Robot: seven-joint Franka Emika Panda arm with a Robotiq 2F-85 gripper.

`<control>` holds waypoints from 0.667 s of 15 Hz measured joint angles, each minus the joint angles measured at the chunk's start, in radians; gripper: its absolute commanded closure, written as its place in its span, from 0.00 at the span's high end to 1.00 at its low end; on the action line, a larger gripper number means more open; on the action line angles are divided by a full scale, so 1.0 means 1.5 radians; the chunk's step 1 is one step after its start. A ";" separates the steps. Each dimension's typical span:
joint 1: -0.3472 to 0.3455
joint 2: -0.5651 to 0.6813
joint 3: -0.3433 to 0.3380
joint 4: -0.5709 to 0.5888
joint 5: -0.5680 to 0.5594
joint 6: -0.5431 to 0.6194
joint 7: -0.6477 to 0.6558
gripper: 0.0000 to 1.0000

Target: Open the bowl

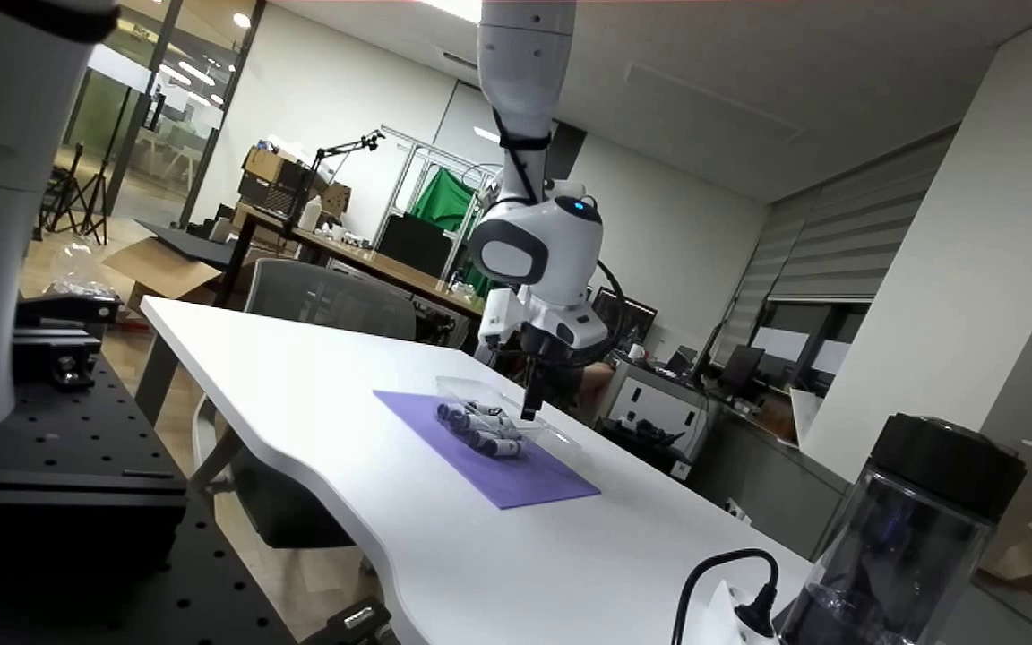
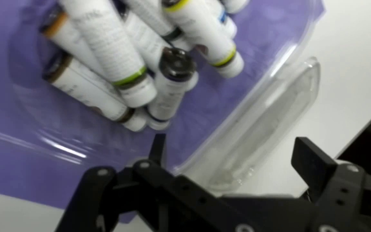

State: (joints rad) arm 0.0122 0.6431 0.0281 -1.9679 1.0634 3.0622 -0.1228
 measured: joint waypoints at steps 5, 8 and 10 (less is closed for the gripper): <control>0.138 -0.067 -0.217 -0.031 -0.296 -0.271 0.151 1.00; 0.145 -0.149 -0.251 -0.014 -0.462 -0.416 0.171 1.00; 0.121 -0.207 -0.236 0.002 -0.572 -0.523 0.175 1.00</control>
State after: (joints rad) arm 0.1944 0.3326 -0.3265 -1.9651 0.2055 2.2782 0.1404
